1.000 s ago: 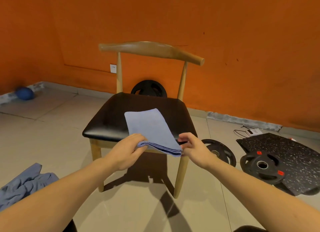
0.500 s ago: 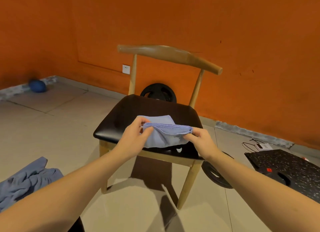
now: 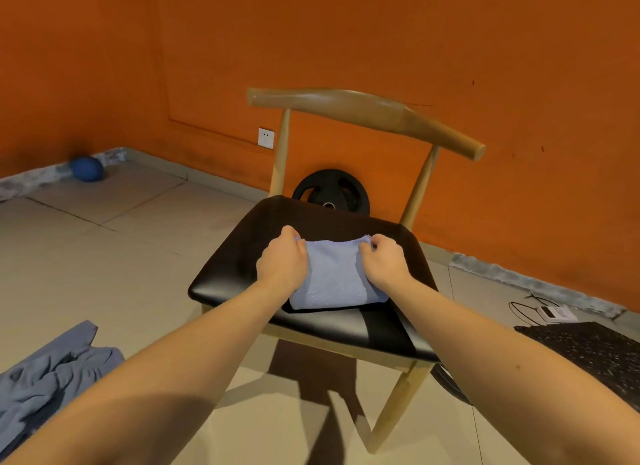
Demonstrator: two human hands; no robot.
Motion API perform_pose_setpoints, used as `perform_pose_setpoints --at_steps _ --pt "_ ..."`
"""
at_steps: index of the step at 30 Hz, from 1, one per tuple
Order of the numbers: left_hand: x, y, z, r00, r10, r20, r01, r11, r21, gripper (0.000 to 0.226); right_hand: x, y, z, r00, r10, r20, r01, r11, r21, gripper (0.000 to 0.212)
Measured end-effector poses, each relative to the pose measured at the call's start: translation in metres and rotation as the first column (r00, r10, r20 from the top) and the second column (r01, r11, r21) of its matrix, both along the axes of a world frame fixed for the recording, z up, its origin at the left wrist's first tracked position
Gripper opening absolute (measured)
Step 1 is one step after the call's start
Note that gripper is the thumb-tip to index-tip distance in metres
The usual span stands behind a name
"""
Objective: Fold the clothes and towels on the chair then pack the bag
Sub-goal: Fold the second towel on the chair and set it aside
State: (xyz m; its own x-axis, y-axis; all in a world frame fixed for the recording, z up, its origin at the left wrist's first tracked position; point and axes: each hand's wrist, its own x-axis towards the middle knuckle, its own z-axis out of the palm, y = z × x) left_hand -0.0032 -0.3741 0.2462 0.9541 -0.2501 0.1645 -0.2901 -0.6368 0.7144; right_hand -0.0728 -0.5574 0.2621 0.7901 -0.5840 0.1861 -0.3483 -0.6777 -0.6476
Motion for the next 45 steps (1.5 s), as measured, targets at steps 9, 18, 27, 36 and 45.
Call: perform_pose_setpoints --at_steps 9,18,27,36,45 --pt "0.03 -0.001 -0.022 0.987 -0.074 0.144 0.06 0.993 0.102 0.02 0.024 -0.013 -0.028 0.978 -0.1 -0.181 0.079 0.99 -0.12 0.024" --pt "0.045 -0.008 -0.006 0.998 -0.042 0.042 0.037 0.994 0.101 0.026 0.027 -0.015 -0.03 0.974 -0.143 -0.173 0.12 0.983 -0.136 0.018" --pt "0.002 -0.015 -0.013 0.879 -0.46 0.123 0.3 0.737 0.606 0.061 0.006 0.006 -0.015 0.995 0.0 -0.1 -0.042 0.906 -0.422 0.043" --pt "0.001 -0.006 -0.03 0.875 -0.468 0.125 0.311 0.741 0.594 0.068 -0.021 0.015 -0.033 0.898 0.227 -0.377 -0.342 0.899 -0.275 0.055" --pt "0.001 -0.01 -0.025 0.917 -0.395 0.062 0.29 0.762 0.579 0.069 -0.027 0.018 -0.026 0.855 0.222 -0.468 -0.357 0.907 -0.223 0.055"
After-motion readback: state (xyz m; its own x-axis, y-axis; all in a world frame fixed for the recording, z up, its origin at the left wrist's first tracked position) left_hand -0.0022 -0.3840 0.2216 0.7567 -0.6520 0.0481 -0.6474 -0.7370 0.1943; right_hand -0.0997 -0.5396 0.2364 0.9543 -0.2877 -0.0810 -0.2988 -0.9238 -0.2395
